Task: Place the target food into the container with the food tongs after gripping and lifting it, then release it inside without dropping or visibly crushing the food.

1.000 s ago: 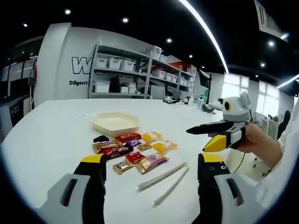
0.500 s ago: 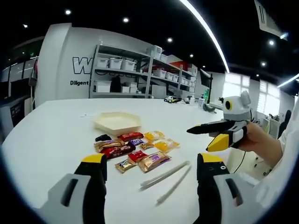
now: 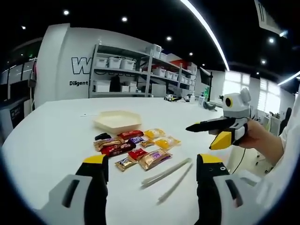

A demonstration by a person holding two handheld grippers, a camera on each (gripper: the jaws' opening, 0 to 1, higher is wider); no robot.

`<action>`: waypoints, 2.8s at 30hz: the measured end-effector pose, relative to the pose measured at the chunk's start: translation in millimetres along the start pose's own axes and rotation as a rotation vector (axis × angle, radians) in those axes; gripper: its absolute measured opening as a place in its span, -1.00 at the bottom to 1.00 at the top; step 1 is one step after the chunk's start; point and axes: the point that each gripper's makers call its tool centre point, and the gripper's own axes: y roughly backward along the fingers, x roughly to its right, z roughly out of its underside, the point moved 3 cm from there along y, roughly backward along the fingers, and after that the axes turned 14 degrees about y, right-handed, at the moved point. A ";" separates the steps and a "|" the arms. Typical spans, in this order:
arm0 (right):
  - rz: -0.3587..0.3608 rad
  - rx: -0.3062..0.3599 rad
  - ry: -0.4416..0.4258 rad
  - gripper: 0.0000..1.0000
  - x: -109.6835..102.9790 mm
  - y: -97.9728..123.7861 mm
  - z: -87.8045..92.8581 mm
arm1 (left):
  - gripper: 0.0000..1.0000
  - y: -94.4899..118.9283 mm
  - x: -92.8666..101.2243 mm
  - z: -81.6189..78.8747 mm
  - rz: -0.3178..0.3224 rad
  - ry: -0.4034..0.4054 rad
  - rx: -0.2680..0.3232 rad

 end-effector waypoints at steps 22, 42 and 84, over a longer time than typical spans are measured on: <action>-0.078 -0.015 0.033 0.80 -3.0 -6.9 16.9 | 0.41 -6.4 -2.3 22.9 -0.006 -0.067 -0.071; -0.252 -0.060 0.077 0.36 -25.0 -21.2 36.9 | -0.08 -11.1 -1.3 53.0 0.007 -0.177 -0.197; -0.491 -0.114 0.136 -0.35 -57.9 -6.9 44.4 | -0.54 -17.2 -4.8 62.1 0.027 -0.225 -0.286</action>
